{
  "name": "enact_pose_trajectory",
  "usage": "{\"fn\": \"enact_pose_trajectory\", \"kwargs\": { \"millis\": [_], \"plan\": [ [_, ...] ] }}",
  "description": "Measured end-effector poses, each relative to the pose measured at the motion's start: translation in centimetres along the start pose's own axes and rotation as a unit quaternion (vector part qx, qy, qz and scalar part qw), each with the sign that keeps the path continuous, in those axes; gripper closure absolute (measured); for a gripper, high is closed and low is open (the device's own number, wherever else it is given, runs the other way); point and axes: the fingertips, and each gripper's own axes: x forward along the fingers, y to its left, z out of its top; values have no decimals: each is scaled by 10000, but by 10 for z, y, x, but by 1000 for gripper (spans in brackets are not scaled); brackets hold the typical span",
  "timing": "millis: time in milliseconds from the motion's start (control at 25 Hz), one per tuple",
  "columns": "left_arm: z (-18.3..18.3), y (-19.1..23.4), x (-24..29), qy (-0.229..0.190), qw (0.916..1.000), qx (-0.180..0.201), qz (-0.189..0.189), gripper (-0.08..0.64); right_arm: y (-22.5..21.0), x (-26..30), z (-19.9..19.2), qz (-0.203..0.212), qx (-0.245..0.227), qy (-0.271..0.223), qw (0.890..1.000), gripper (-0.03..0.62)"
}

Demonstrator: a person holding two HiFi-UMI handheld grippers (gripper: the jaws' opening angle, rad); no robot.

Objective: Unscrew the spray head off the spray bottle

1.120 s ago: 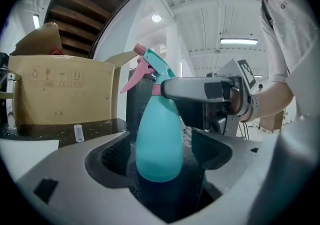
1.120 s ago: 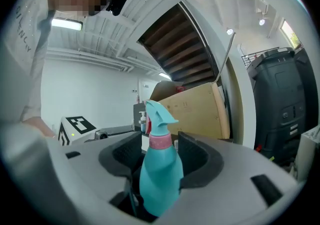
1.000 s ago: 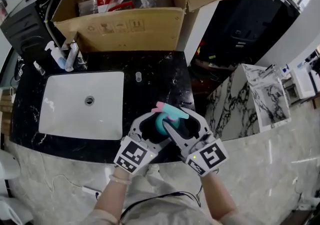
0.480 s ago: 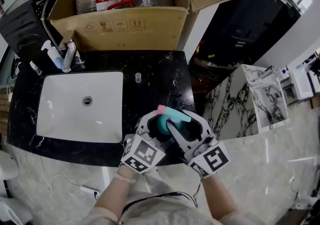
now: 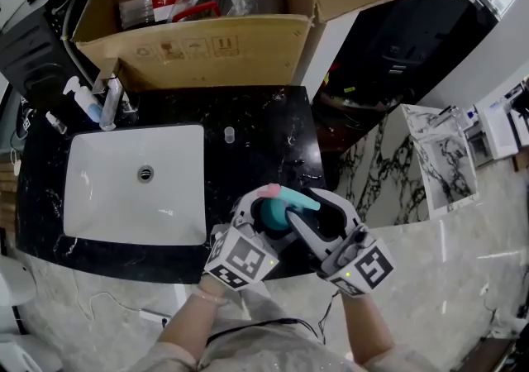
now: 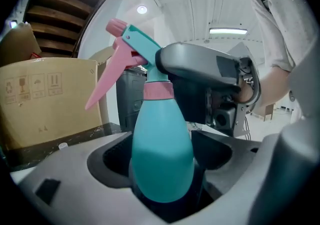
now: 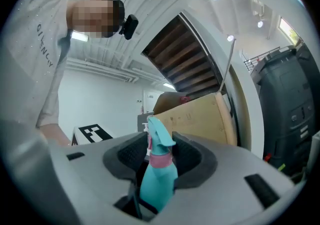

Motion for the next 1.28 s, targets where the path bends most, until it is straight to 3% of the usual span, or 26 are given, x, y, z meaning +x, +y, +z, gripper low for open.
{"fn": "enact_pose_trajectory", "kwargs": {
  "millis": [160, 320, 560, 640, 720, 840, 960, 1080, 1280],
  "plan": [
    [0, -2, 0, -4, 9999, 24, -129, 192, 2, -1, -1, 646, -218, 306, 9972, 491],
    [1, -5, 0, -22, 9996, 79, -257, 192, 5, -2, -2, 1433, -108, 450, 9886, 499],
    [0, -9, 0, -24, 9991, 102, -414, 193, 7, -6, -4, 2755, 221, 723, 9583, 499],
    [1, -9, 0, -20, 9993, 72, -371, 193, 7, -2, -1, 2946, 343, 815, 9515, 495],
    [1, -8, 0, 7, 9997, 26, -252, 193, 4, 1, 0, 2511, 237, 843, 9640, 475],
    [0, -6, 0, 65, 10000, -32, -3, 193, -7, -10, -1, 1058, -106, 595, 9926, 376],
    [-2, -2, -2, 103, 9996, -105, 234, 193, -3, -31, 2, 85, 80, 228, 9997, 408],
    [-6, 7, -11, 168, 9983, -193, 532, 193, 8, -30, -2, -49, 639, 190, 9978, 419],
    [-12, 31, -26, 196, 9918, -301, 1227, 193, 23, 2, 0, 15, 1123, 403, 9929, 406]
  ]
}}
